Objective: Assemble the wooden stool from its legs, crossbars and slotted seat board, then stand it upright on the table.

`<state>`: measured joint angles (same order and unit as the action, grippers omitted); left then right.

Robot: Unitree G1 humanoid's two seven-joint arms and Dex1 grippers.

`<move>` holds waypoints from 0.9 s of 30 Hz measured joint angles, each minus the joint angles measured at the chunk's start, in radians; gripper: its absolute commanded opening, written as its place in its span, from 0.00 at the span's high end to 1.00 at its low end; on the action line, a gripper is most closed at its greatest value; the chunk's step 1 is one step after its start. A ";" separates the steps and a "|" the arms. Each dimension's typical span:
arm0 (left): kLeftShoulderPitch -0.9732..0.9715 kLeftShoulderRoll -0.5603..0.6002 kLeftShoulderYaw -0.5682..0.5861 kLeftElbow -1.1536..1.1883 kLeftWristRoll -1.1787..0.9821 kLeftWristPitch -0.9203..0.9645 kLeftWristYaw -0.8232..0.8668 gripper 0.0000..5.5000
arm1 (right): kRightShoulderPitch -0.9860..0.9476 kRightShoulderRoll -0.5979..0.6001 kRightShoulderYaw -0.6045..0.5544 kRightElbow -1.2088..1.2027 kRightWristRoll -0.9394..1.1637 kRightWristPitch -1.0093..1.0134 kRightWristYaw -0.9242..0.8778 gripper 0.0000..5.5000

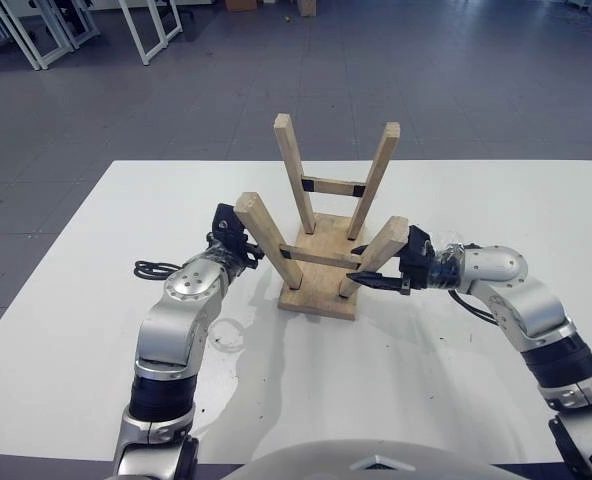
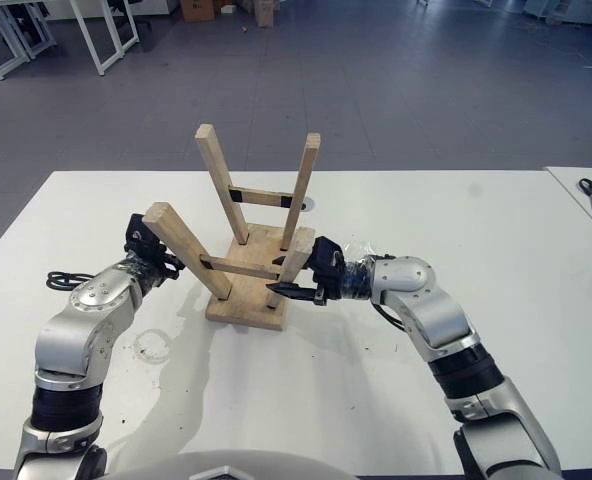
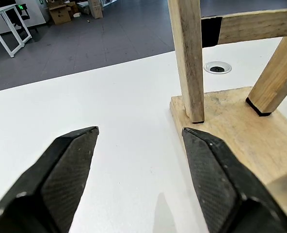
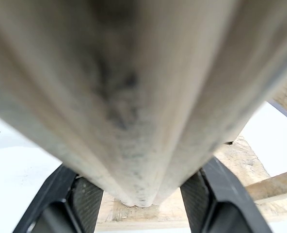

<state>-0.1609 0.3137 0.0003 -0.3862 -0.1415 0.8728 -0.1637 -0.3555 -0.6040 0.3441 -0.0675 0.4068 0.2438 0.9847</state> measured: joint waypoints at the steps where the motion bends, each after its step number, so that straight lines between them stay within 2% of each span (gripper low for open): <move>1: 0.010 0.012 0.008 0.032 0.008 -0.024 -0.001 0.42 | -0.004 -0.001 0.001 0.003 0.000 0.000 0.005 0.63; 5: 0.048 0.089 0.133 0.221 0.050 -0.138 0.021 0.42 | -0.065 -0.013 0.004 0.060 0.015 0.015 0.096 0.63; 10: 0.058 0.049 0.135 0.252 0.057 -0.193 0.029 0.42 | -0.161 -0.012 0.003 0.147 0.023 0.060 0.174 0.63; 17: 0.079 0.024 0.122 0.256 0.069 -0.214 0.035 0.42 | -0.141 -0.011 -0.012 0.173 -0.006 0.153 0.188 0.39; 19: 0.083 0.018 0.122 0.256 0.070 -0.214 0.035 0.42 | -0.141 -0.018 -0.015 0.173 -0.042 0.135 0.196 0.39; 21: 0.086 0.015 0.123 0.256 0.070 -0.214 0.037 0.42 | -0.133 -0.070 -0.010 0.171 -0.100 0.114 0.210 0.39; 23: 0.089 0.009 0.122 0.256 0.071 -0.214 0.044 0.42 | -0.096 -0.171 -0.011 0.178 -0.197 0.104 0.195 0.39; 26: 0.103 -0.005 0.123 0.246 0.078 -0.214 0.060 0.42 | -0.066 -0.258 -0.039 0.174 -0.332 0.139 0.083 0.39; 27: 0.117 -0.011 0.123 0.239 0.078 -0.214 0.064 0.42 | -0.076 -0.241 -0.104 0.145 -0.322 0.221 0.011 0.39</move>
<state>-0.0438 0.3029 0.1237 -0.1470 -0.0632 0.6591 -0.0997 -0.4311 -0.8448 0.2403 0.0777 0.0850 0.4645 0.9962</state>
